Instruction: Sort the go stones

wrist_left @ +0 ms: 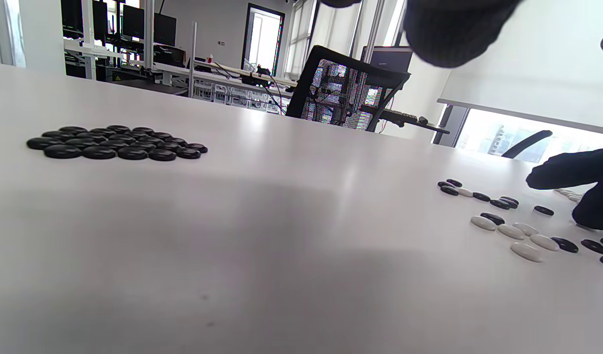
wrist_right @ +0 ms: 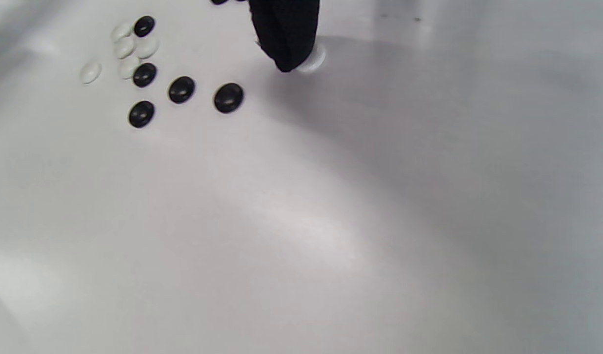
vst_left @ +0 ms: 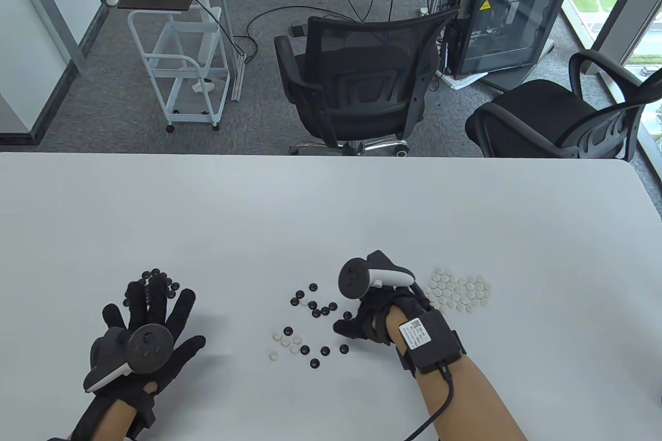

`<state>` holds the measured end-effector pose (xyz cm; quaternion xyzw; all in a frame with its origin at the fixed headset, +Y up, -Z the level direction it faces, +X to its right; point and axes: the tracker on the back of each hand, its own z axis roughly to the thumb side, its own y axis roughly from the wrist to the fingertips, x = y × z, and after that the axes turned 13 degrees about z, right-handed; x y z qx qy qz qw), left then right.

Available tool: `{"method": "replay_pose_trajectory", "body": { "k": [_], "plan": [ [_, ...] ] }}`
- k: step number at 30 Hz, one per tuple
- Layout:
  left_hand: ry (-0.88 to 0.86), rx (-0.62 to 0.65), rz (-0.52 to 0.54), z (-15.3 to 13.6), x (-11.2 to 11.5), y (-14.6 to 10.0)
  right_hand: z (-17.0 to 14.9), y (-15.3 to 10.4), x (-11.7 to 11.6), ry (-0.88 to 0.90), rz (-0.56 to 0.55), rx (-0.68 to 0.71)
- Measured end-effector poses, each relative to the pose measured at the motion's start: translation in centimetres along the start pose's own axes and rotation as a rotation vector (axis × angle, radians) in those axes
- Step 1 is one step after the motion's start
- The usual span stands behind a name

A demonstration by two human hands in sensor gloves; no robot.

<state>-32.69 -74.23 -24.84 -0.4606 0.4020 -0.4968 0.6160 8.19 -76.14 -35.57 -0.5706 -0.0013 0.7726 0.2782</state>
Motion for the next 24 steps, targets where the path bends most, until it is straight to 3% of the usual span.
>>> {"method": "replay_pose_trajectory", "body": {
  "k": [7, 13, 24],
  "plan": [
    [0.009, 0.001, -0.009, 0.1, 0.1, 0.0, -7.6, -4.6, -3.0, 0.139, -0.081, -0.154],
    [0.013, -0.001, -0.014, 0.2, 0.1, 0.1, -12.2, -7.0, -4.9, 0.238, -0.13, -0.238],
    [0.017, -0.006, -0.033, 0.4, 0.3, 0.3, -14.4, -7.3, -5.6, 0.301, -0.213, -0.222]
  ]
}}
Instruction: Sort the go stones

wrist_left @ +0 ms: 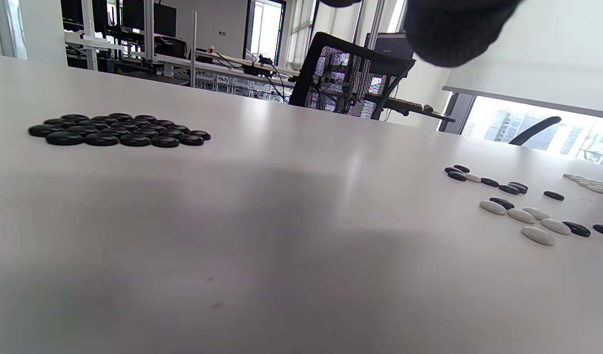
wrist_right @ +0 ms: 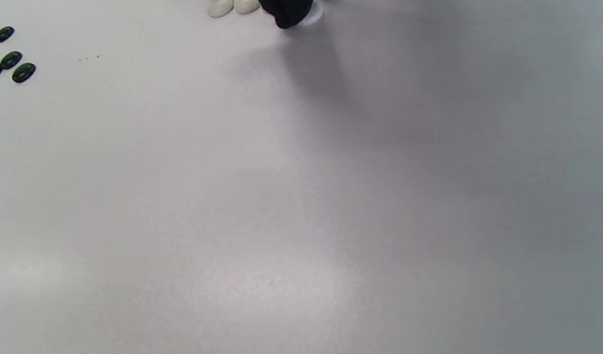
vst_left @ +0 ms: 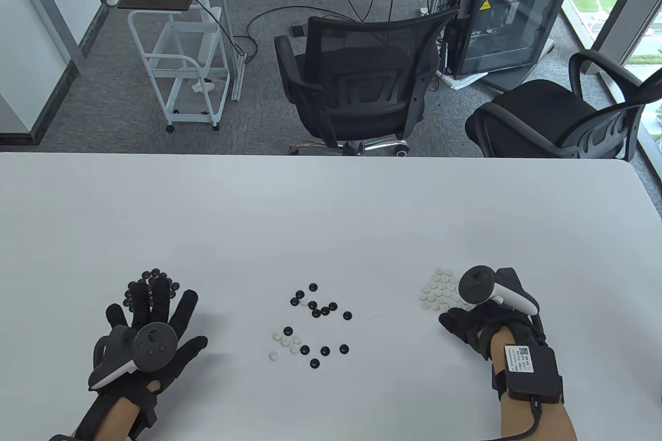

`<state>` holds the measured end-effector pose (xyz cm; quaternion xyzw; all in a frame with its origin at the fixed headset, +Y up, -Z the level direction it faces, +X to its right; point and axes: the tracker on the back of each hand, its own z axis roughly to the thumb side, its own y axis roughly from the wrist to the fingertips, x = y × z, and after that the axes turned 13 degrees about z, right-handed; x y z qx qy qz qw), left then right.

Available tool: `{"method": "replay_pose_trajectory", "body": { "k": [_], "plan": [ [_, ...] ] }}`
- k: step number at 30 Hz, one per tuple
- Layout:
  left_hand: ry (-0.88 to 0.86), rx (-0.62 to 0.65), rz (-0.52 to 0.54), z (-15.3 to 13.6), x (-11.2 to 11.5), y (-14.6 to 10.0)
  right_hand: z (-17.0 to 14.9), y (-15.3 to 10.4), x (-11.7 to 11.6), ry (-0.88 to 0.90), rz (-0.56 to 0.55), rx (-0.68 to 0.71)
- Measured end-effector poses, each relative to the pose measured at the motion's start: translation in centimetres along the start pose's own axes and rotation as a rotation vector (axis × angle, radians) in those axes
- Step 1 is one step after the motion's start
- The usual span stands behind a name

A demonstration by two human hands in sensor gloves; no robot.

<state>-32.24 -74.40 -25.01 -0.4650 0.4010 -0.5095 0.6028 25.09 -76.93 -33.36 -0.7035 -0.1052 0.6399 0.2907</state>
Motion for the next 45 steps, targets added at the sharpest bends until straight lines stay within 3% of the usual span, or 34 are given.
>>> {"method": "replay_pose_trajectory", "body": {
  "k": [6, 11, 14, 20, 29, 34, 45],
  "plan": [
    [-0.001, 0.0, 0.003, 0.0, 0.0, 0.1, 0.5, 0.0, 0.6, 0.007, -0.014, 0.0],
    [-0.005, -0.002, 0.004, 0.0, 0.0, 0.1, 3.1, -0.6, 2.0, -0.003, -0.122, 0.133],
    [-0.005, -0.001, 0.004, 0.0, 0.0, 0.1, 6.0, -0.4, 2.3, -0.036, -0.105, 0.187],
    [-0.005, 0.0, 0.006, 0.0, 0.0, 0.2, 14.3, 1.1, 1.1, -0.177, 0.029, 0.327],
    [-0.009, 0.003, 0.013, -0.1, 0.0, 0.1, 23.5, 5.0, 0.1, -0.349, 0.126, 0.379],
    [-0.019, 0.004, 0.021, -0.2, -0.2, -0.1, 25.6, 7.0, 0.1, -0.356, 0.156, 0.37],
    [-0.038, 0.002, 0.033, -0.6, -0.4, -0.3, 26.5, 8.6, -0.3, -0.368, 0.187, 0.341]
  ]
}}
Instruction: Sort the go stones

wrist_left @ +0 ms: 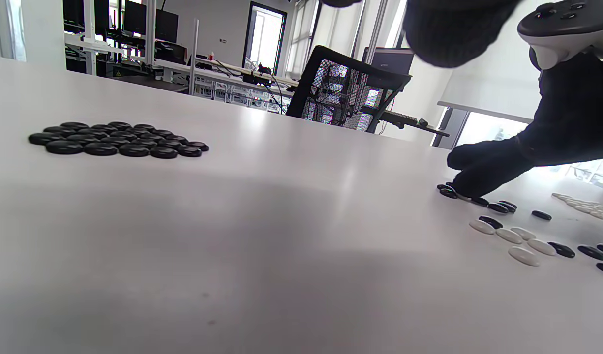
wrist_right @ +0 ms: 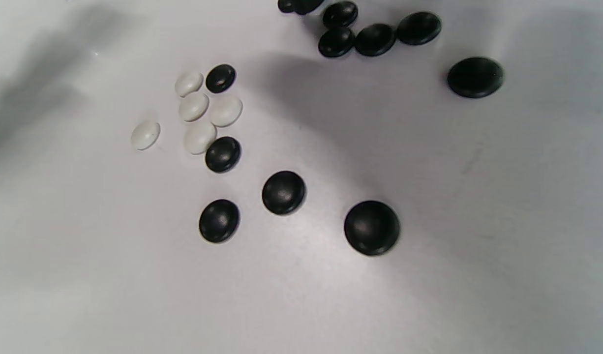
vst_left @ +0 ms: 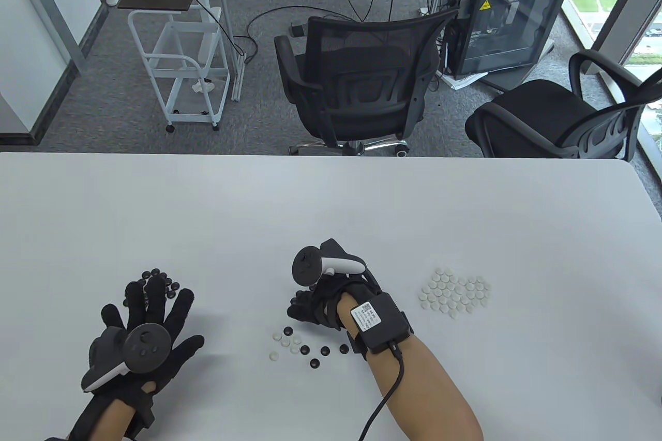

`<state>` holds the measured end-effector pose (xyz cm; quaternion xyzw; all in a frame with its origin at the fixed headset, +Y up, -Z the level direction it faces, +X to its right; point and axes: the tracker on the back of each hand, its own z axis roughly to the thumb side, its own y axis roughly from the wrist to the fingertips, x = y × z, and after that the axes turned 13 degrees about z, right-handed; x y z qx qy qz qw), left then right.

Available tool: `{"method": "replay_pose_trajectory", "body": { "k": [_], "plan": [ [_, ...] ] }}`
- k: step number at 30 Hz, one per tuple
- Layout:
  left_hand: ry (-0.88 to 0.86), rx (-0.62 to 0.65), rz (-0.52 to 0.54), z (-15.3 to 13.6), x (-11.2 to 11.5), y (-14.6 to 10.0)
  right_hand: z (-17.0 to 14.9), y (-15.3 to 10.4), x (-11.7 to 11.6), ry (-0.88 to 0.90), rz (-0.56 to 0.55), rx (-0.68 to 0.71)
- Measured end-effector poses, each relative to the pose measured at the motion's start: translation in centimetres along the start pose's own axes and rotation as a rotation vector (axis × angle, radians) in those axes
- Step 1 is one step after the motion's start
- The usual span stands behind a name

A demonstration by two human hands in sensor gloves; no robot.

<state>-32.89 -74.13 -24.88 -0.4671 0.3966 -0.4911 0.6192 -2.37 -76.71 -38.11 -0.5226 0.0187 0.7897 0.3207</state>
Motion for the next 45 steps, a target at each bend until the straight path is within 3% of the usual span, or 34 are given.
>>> {"method": "replay_pose_trajectory", "body": {
  "k": [5, 9, 24, 29, 40, 45],
  "plan": [
    [0.007, 0.001, -0.003, 0.0, 0.0, 0.0, 0.9, -0.6, -0.9, -0.027, 0.039, 0.057],
    [0.015, 0.002, -0.006, 0.1, 0.1, 0.0, 0.1, -1.8, -1.7, -0.049, 0.072, 0.026],
    [0.022, 0.003, -0.002, 0.2, 0.1, 0.0, -12.3, -10.8, -5.4, 0.129, -0.001, -0.342],
    [0.028, 0.005, -0.009, 0.3, 0.3, 0.1, -14.8, -12.4, -6.4, 0.219, -0.044, -0.368],
    [0.03, -0.002, -0.013, 0.4, 0.3, 0.1, -16.0, -12.9, -6.3, 0.262, -0.093, -0.403],
    [0.028, -0.001, -0.011, 0.4, 0.3, 0.2, -14.3, -13.3, -5.4, 0.267, -0.15, -0.311]
  ]
}}
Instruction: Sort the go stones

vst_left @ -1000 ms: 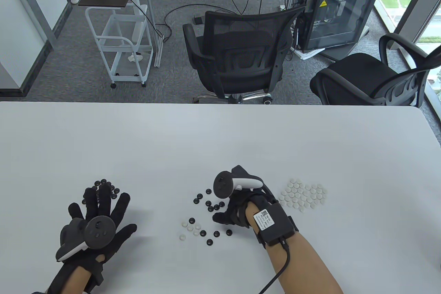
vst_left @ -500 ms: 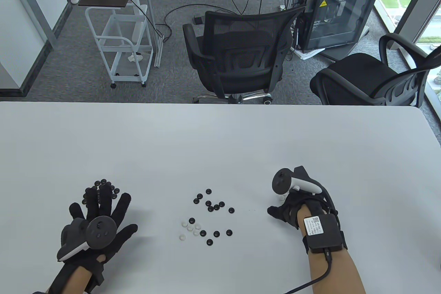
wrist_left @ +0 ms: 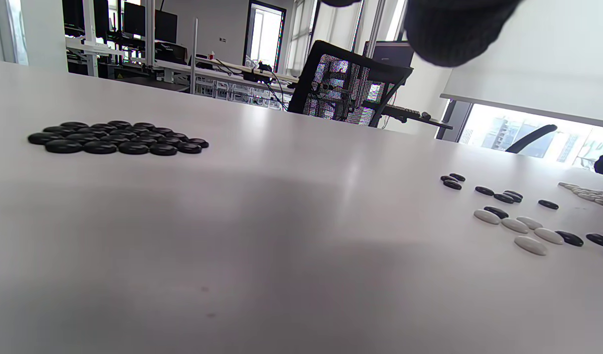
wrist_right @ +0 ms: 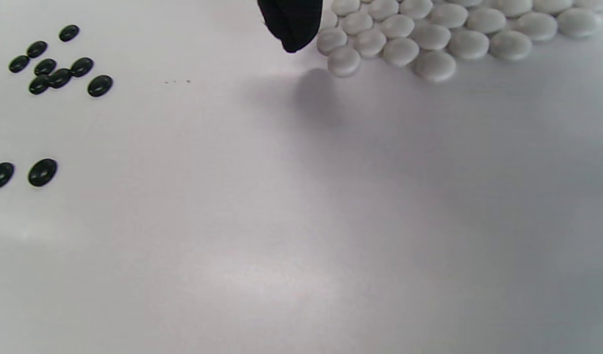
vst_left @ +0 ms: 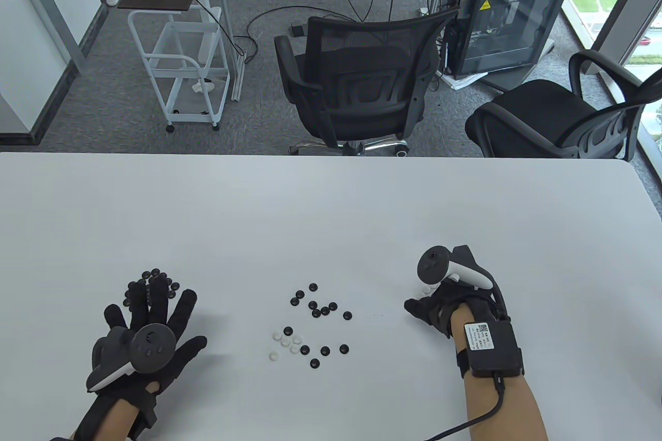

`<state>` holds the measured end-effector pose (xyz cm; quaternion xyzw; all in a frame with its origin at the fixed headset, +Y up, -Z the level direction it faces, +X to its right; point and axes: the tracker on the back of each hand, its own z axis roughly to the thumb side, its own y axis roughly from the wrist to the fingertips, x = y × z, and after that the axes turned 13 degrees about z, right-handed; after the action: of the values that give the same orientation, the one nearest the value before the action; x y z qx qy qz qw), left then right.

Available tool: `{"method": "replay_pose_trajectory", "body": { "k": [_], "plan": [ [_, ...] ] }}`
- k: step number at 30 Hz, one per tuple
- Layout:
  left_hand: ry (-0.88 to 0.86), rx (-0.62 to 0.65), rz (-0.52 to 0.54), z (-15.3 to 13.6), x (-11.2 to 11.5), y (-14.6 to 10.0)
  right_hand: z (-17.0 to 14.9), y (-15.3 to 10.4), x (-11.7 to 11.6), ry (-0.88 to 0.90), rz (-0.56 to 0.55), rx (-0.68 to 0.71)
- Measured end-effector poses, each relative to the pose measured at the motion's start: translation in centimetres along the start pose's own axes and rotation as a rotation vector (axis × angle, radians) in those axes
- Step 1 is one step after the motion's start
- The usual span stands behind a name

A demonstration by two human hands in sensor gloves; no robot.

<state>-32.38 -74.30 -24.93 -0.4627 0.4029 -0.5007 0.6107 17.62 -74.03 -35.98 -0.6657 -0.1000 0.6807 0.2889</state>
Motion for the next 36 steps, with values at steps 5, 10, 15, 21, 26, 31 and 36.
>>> {"method": "replay_pose_trajectory", "body": {
  "k": [5, 10, 15, 21, 26, 31, 36],
  "plan": [
    [0.0, -0.002, -0.006, 0.0, 0.1, 0.0, 4.8, -0.5, -0.5, -0.113, 0.02, 0.129],
    [0.003, 0.002, -0.003, 0.2, 0.0, 0.0, 11.1, 0.0, -2.3, -0.244, 0.087, 0.287],
    [0.002, 0.004, -0.001, 0.1, 0.0, 0.0, 15.8, 1.1, -4.2, -0.364, 0.142, 0.361],
    [-0.008, 0.001, 0.005, 0.0, 0.0, 0.0, 19.7, 3.0, -5.4, -0.419, 0.192, 0.41],
    [-0.009, 0.002, 0.007, 0.0, -0.1, -0.1, 21.1, 4.8, -5.9, -0.448, 0.241, 0.397],
    [-0.015, 0.002, 0.011, -0.2, -0.2, -0.2, 21.2, 4.6, -7.1, -0.482, 0.272, 0.415],
    [-0.016, 0.0, 0.01, -0.2, -0.2, -0.2, 20.2, 2.7, -9.5, -0.536, 0.301, 0.429]
  ]
}}
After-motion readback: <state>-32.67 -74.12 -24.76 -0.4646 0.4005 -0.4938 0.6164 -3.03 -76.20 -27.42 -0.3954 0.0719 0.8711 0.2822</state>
